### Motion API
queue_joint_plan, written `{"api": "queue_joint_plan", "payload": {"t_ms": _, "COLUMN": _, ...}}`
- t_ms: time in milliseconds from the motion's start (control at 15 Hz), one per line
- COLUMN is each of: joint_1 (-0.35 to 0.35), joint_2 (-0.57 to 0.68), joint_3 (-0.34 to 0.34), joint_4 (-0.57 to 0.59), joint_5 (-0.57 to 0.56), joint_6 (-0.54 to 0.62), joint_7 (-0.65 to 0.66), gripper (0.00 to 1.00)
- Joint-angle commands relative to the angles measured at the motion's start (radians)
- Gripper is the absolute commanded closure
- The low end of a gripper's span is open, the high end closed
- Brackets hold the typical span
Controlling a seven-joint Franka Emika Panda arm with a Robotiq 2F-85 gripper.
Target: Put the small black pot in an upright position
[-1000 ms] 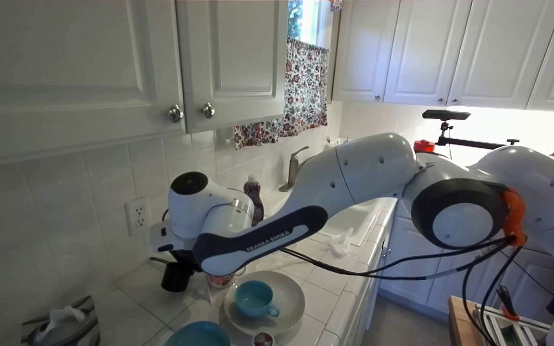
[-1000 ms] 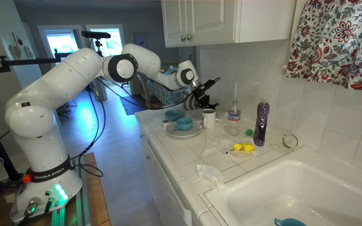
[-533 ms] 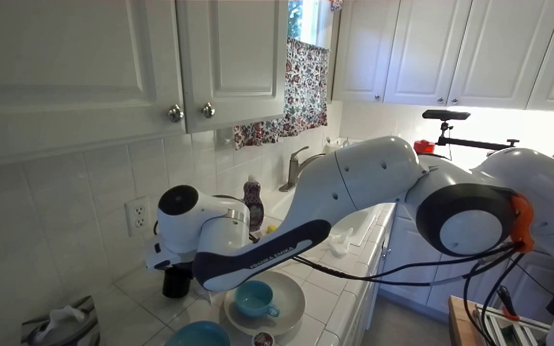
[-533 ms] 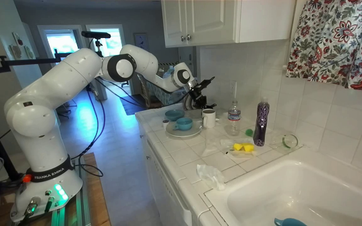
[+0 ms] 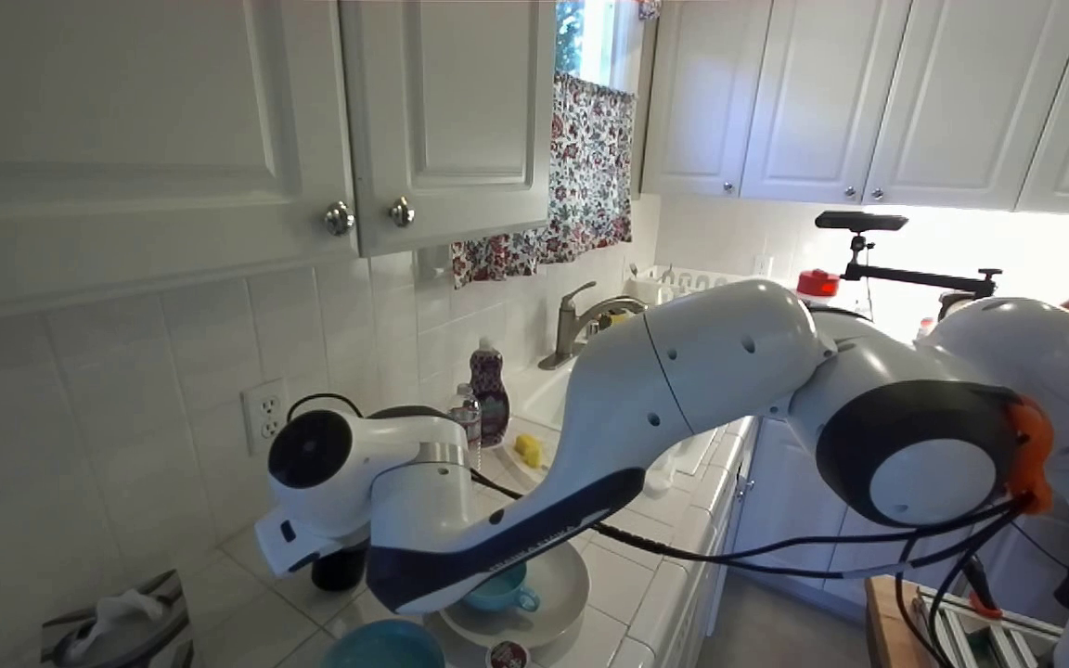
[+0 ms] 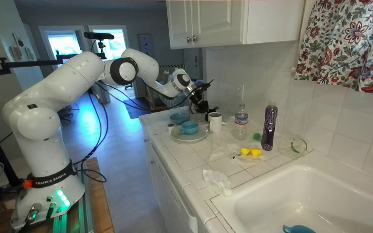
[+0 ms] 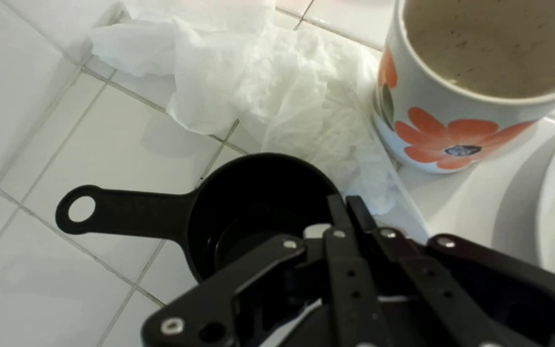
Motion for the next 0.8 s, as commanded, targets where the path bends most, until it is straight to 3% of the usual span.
{"api": "queue_joint_plan", "payload": {"t_ms": 0, "joint_1": 0.01, "joint_2": 0.041, "joint_3": 0.002, "joint_4": 0.042, "joint_5": -0.063, "joint_6": -0.045, "joint_7": 0.017, "gripper": 0.96}}
{"api": "queue_joint_plan", "payload": {"t_ms": 67, "joint_1": 0.011, "joint_2": 0.042, "joint_3": 0.005, "joint_4": 0.045, "joint_5": -0.069, "joint_6": -0.053, "joint_7": 0.02, "gripper": 0.7}}
{"api": "queue_joint_plan", "payload": {"t_ms": 133, "joint_1": 0.012, "joint_2": 0.041, "joint_3": 0.005, "joint_4": 0.046, "joint_5": -0.077, "joint_6": -0.058, "joint_7": 0.025, "gripper": 0.69}}
{"api": "queue_joint_plan", "payload": {"t_ms": 733, "joint_1": 0.061, "joint_2": 0.01, "joint_3": -0.092, "joint_4": 0.017, "joint_5": -0.073, "joint_6": -0.022, "joint_7": 0.086, "gripper": 0.08}}
